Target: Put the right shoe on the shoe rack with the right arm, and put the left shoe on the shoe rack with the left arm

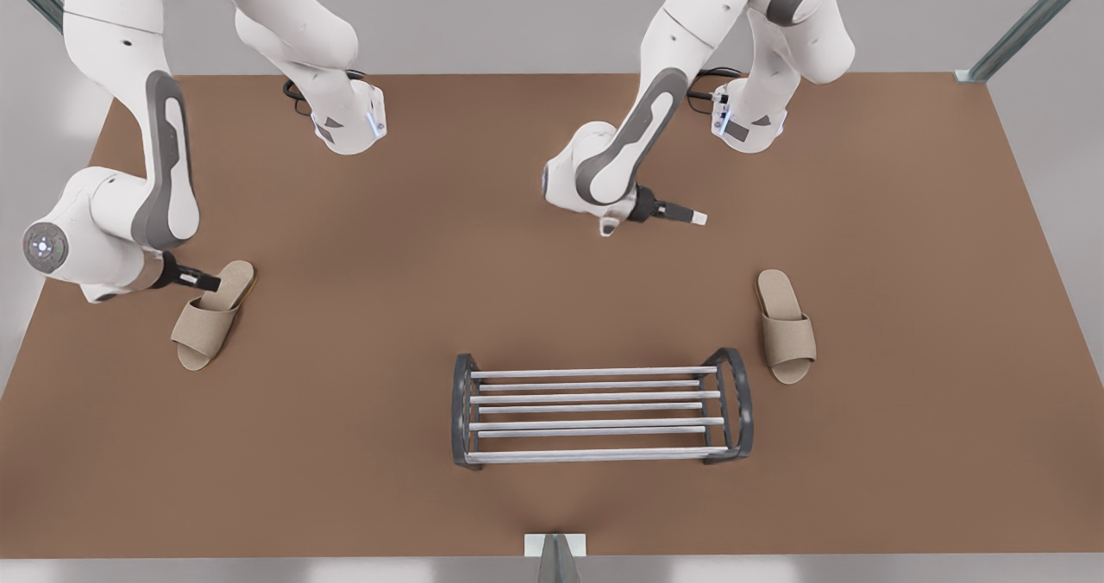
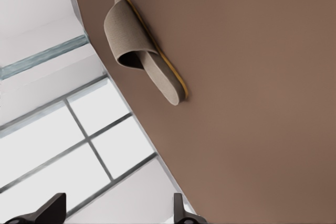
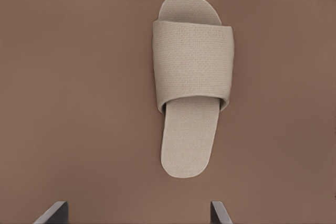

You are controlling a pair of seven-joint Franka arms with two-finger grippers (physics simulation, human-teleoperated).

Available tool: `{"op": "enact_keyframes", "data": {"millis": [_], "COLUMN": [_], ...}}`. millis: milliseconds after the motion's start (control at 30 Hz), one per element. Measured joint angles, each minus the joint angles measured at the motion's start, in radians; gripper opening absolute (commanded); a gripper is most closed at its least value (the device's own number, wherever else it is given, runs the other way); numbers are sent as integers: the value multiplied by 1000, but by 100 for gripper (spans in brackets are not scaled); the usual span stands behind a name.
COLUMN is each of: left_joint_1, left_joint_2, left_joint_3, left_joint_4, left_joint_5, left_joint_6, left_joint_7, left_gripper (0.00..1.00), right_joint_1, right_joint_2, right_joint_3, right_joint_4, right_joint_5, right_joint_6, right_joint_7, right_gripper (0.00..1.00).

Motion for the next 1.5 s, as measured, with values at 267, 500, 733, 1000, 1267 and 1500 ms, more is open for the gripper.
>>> {"op": "enact_keyframes", "data": {"millis": [267, 500, 733, 1000, 1267, 1500], "left_joint_1": [-7, 116, 219, 252, 272, 283], "left_joint_2": [-162, -120, -79, -62, 15, 63], "left_joint_3": [124, 273, 276, 313, 353, 354], "left_joint_4": [-328, -389, -423, -429, -388, -333], "left_joint_5": [487, 744, 1086, 1304, 1428, 1476], "left_joint_6": [524, 786, 922, 966, 969, 965], "left_joint_7": [-1017, -1692, -2138, -2233, -2233, -2233], "left_gripper": [100, 100, 100, 100, 100, 100], "right_joint_1": [-131, -190, -188, -200, -201, -200], "right_joint_2": [75, 102, 101, 70, 78, 120], "right_joint_3": [2, 3, 29, 69, 79, 77], "right_joint_4": [-7, -49, -77, -194, -187, -189], "right_joint_5": [4, 5, 8, 10, 11, 11], "right_joint_6": [307, 455, 472, 484, 514, 538], "right_joint_7": [-164, -315, -408, -456, -473, -482], "right_gripper": [100, 100, 100, 100, 100, 100]}}
